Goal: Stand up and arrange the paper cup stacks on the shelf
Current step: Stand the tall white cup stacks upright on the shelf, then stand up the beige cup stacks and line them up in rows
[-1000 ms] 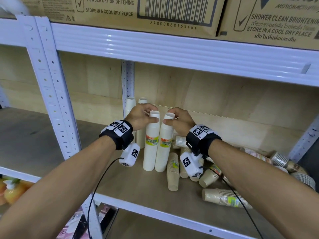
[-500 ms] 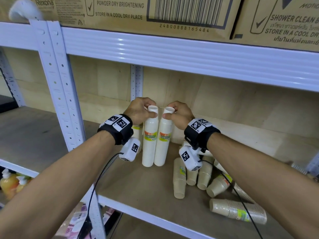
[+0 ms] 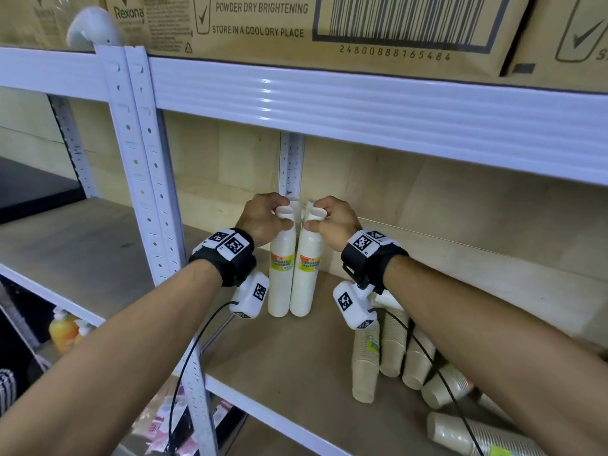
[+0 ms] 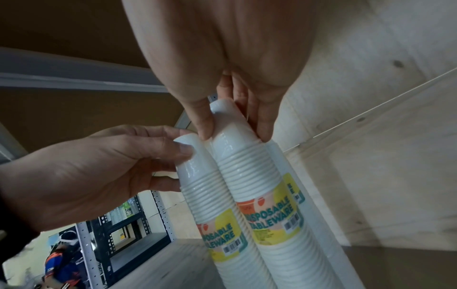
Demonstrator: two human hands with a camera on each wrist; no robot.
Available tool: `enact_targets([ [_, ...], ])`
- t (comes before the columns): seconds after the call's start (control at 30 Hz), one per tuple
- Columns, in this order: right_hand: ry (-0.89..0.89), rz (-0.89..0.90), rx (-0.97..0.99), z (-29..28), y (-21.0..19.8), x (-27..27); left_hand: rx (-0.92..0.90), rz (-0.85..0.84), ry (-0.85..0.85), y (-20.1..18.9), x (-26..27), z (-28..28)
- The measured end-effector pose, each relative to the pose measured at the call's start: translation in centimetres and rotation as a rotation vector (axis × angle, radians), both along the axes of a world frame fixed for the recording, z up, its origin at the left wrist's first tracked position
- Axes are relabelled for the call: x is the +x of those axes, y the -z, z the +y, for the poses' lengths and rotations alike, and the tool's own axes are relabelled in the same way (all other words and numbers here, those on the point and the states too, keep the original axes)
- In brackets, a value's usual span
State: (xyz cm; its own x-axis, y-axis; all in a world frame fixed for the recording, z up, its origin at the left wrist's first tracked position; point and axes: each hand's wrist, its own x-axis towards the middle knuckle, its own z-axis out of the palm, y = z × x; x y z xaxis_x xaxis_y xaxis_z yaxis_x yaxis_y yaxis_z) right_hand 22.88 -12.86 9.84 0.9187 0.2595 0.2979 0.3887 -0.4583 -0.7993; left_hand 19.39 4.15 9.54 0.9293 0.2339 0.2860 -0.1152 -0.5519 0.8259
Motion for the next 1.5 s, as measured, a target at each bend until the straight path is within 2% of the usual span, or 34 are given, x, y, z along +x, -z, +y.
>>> enact_targets([
  [0.5, -0.013, 0.005, -0.056, 1.0, -0.1, 0.8, 0.015, -0.014, -0.021, -0.3, -0.2, 0.4],
  [0.73, -0.002, 0.019, -0.055, -0.2, -1.7, 1.0, -0.015, -0.071, -0.008, -2.5, -0.2, -0.5],
  [0.8, 0.010, 0.018, -0.066, -1.3, -2.3, 1.0, -0.072, -0.092, 0.025, -3.6, -0.2, -1.2],
  [0.9, 0.037, 0.022, -0.110, -3.8, -3.2, 1.0, -0.090, -0.107, 0.048, -5.1, 0.2, -2.8],
  [1.17, 0.216, 0.034, -0.296, -14.0, -4.4, 0.6, 0.090, -0.159, 0.207, -7.1, 1.3, -10.3],
  [1.3, 0.302, 0.100, -0.347, -19.9, -3.7, -0.6, 0.188, -0.109, 0.340, -6.2, 2.2, -15.1],
  [1.5, 0.378, 0.269, -0.547, -28.7, -1.7, -3.1, 0.315, 0.026, 0.556, -2.8, 4.4, -22.2],
])
